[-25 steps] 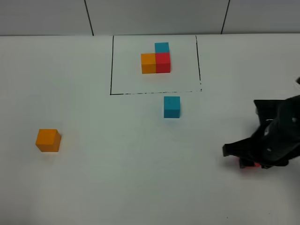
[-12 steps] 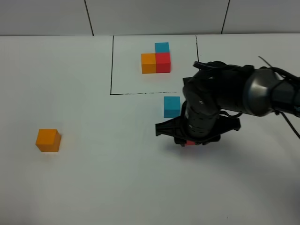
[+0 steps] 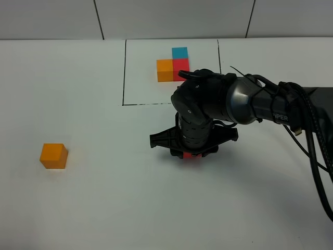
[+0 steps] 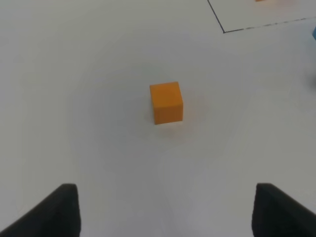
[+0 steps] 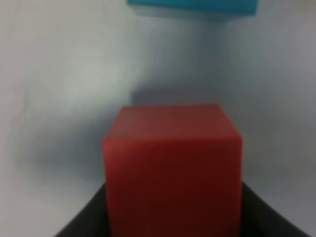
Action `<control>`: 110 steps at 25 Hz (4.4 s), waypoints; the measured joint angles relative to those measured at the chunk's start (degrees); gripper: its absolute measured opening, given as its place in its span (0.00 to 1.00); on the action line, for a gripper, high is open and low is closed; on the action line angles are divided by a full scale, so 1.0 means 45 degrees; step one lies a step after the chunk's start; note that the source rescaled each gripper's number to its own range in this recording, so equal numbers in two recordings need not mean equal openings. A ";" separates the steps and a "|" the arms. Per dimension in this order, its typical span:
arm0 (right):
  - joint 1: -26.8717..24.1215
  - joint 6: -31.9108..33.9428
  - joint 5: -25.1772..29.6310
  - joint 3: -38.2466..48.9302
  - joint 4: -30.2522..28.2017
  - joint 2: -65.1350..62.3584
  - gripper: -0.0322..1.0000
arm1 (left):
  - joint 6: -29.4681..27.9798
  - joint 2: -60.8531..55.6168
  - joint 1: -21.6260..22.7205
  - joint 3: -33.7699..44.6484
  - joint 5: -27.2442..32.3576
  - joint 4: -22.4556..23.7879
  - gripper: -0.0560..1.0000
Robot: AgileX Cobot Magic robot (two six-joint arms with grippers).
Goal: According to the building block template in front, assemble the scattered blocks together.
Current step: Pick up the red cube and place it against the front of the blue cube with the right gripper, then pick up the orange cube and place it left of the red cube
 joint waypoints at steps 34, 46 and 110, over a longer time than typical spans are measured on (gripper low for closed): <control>-0.0339 0.0472 -0.1303 -0.0076 -0.0611 0.0576 0.05 | -0.0012 0.0000 0.0000 0.0000 0.0000 0.0000 0.66; -0.0436 0.0472 -0.1399 -0.0111 -0.0648 0.0712 0.05 | 0.0000 0.0000 0.0000 0.0000 0.0000 0.0000 0.66; -0.1761 -0.1969 -0.0804 -0.0086 -0.0552 -0.1855 1.00 | 0.0000 0.0000 0.0000 0.0000 0.0000 0.0000 0.66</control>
